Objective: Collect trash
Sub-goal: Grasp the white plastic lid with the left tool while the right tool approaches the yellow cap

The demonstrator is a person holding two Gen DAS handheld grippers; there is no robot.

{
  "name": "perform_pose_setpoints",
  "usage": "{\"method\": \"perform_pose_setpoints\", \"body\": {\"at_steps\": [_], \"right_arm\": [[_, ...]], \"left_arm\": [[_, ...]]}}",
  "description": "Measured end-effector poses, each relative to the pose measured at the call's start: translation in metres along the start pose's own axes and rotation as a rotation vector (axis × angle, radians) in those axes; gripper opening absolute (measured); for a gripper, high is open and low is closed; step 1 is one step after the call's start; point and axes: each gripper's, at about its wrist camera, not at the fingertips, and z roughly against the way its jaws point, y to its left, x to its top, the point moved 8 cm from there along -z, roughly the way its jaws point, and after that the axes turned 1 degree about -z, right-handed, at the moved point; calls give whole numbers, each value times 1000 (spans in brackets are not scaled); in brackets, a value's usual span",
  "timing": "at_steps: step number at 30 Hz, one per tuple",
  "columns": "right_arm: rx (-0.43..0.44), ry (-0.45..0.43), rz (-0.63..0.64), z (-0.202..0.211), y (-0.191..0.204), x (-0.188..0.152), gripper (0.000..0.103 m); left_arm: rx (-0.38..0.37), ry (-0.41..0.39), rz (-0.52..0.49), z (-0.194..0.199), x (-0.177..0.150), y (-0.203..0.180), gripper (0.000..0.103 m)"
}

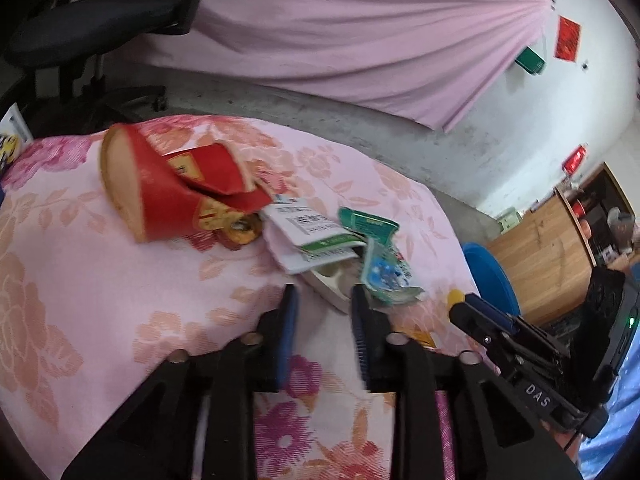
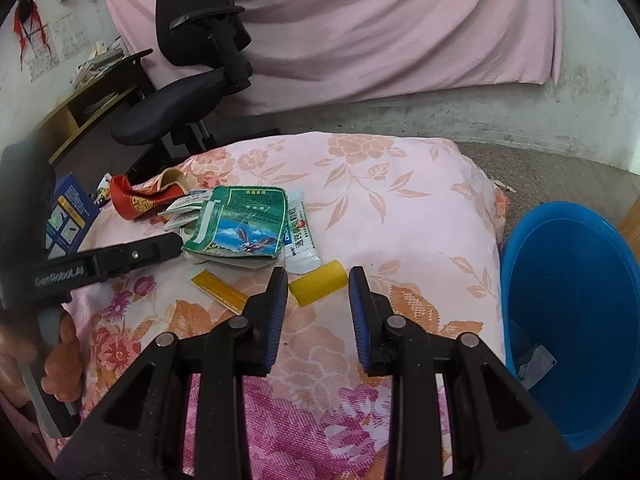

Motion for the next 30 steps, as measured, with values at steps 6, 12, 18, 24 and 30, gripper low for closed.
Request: {"method": "perform_pose_setpoints", "body": {"at_steps": [6, 12, 18, 24, 30], "right_arm": [[15, -1, -21, 1, -2, -1, 59], [8, -10, -32, 4, -4, 0, 59], [13, -12, -71, 4, -11, -1, 59], [36, -16, -116, 5, -18, -1, 59], [48, -13, -137, 5, -21, -1, 59]], "left_arm": [[7, 13, -1, -9, 1, -5, 35], [9, 16, 61, -24, 13, -5, 35], [65, 34, 4, -32, 14, -10, 35], [68, 37, 3, -31, 6, -9, 21], [34, 40, 8, -28, 1, -11, 14]]}}
